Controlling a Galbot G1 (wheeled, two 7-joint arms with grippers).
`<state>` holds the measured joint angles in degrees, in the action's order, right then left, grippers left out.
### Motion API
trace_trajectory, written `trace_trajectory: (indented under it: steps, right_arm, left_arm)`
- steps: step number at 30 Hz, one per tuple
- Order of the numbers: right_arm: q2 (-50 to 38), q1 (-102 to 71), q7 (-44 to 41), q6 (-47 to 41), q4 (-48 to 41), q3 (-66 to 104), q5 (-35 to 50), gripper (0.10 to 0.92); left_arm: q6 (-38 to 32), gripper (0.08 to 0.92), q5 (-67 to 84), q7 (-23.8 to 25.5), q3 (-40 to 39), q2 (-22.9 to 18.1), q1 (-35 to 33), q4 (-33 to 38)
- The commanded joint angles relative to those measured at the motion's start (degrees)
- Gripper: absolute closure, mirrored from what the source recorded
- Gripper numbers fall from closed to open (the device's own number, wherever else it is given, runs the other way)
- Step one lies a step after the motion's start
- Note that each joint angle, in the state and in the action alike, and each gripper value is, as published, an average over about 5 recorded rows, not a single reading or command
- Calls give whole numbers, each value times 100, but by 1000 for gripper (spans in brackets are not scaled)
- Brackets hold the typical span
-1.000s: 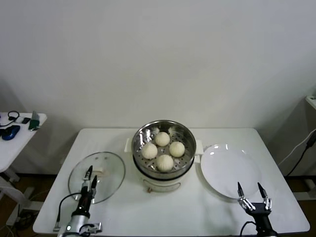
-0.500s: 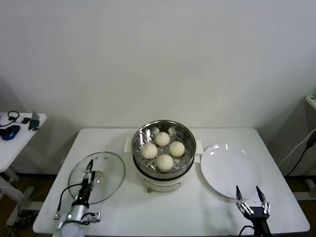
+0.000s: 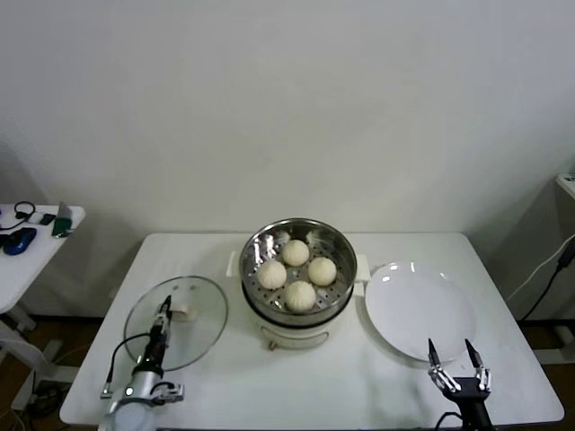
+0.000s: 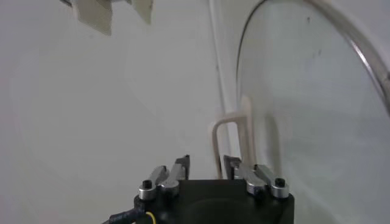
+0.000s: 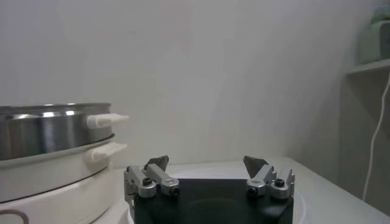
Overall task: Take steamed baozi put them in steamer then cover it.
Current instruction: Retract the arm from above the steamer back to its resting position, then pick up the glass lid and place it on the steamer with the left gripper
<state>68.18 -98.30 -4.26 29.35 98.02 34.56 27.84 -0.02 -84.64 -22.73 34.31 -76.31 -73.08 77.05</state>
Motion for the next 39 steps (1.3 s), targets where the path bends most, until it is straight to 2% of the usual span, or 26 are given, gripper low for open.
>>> trace_trajectory:
  steps: [1, 6, 10, 15, 20, 25, 31, 39]
  right_arm:
    - [6, -31, -16, 39, 22, -6, -32, 203]
    - [12, -66, -28, 65, 56, 4, -50, 203]
    - [7, -89, -27, 68, 119, 42, -67, 203]
    - [27, -102, 74, -7, 169, 99, -222, 203]
    - [71, -122, 242, -195, 201, 143, -522, 203]
    - [109, -168, 358, -336, 294, 185, -750, 203]
    - [155, -187, 407, -404, 341, 184, -917, 203]
    - [200, -214, 402, -456, 412, 133, -1076, 203]
  left_arm:
    - [16, 649, 40, 41, 14, -30, 113, -155]
    - [25, 794, 70, 65, 21, -64, 56, -61]
    - [145, 858, 485, 315, -33, -3, -102, 503]
    - [639, 858, 1331, 989, -120, 303, -388, 1835]
    - [1478, 858, 1812, 1791, -174, 843, -587, 3236]
    - [2468, 858, 2169, 2442, -291, 1318, -669, 4256]
    - [3353, 858, 2140, 2759, -1039, 1551, -211, 4748]
    - [4014, 858, 1085, 3507, -2688, 1152, 729, 4782]
